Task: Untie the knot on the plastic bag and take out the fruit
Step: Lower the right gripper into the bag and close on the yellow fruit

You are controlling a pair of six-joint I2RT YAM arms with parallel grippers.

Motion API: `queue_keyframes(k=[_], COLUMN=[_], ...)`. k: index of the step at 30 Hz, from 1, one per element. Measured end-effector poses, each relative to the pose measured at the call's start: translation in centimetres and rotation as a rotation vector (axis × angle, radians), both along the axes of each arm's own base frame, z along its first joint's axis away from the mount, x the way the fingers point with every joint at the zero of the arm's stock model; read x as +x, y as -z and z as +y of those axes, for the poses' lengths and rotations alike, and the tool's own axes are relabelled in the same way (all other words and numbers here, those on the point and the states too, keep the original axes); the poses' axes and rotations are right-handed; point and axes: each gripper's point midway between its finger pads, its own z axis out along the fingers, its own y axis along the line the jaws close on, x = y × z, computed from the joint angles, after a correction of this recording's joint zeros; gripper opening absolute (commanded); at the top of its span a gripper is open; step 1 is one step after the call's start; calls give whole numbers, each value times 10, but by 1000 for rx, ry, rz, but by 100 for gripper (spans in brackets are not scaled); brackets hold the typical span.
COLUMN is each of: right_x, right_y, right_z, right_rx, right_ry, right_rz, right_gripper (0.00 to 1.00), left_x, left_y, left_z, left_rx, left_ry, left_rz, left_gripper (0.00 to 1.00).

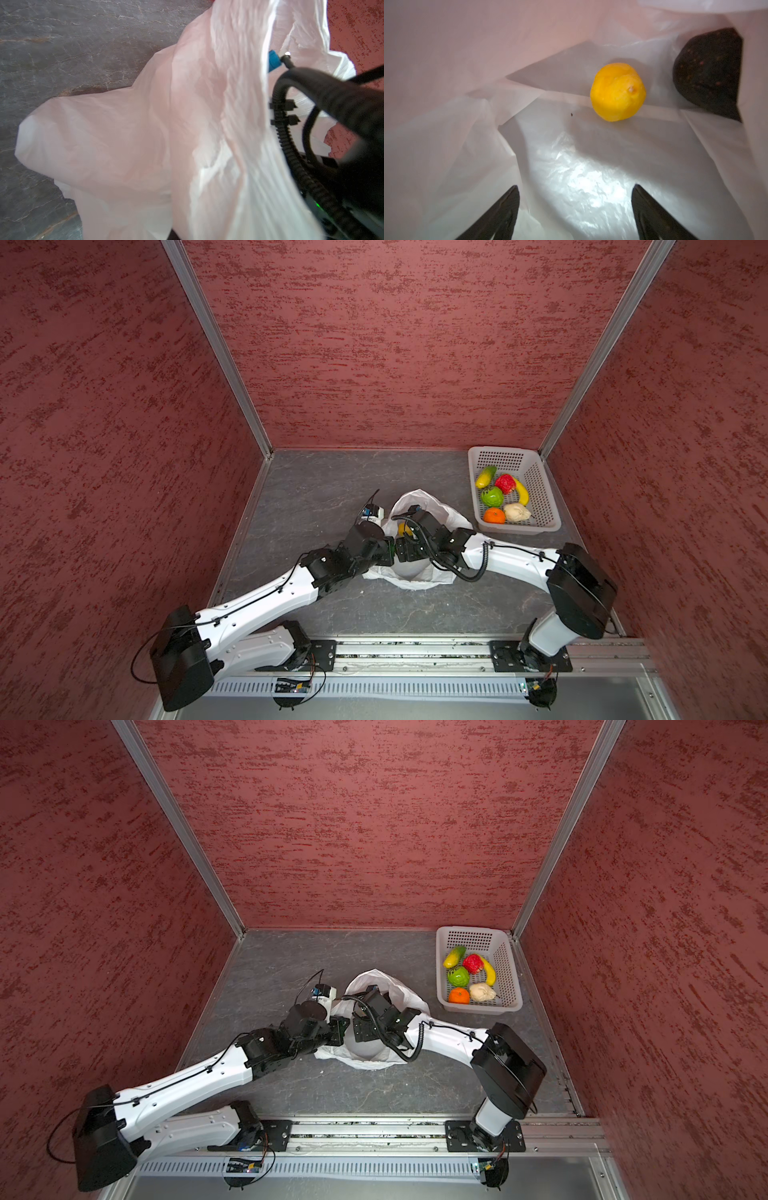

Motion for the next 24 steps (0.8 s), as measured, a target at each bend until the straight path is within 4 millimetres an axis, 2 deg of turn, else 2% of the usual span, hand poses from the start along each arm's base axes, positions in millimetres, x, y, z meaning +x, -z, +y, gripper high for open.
queue_keyframes(k=[5, 13, 20, 24], right_x=[15, 36, 48, 54], right_y=[9, 10, 32, 38], right_z=[1, 5, -2, -5], right_rx=[27, 78, 42, 24], right_ry=[61, 167, 244, 271], right_rz=[-2, -42, -48, -65], right_gripper=[86, 87, 87, 87], left_x=[0, 0, -3, -6], left_y=[0, -1, -1, -1], left_z=[0, -2, -7, -9], left_rx=[0, -8, -16, -17], left_ry=[0, 5, 25, 36], left_rz=[0, -2, 1, 4], left_gripper=[0, 0, 0, 0])
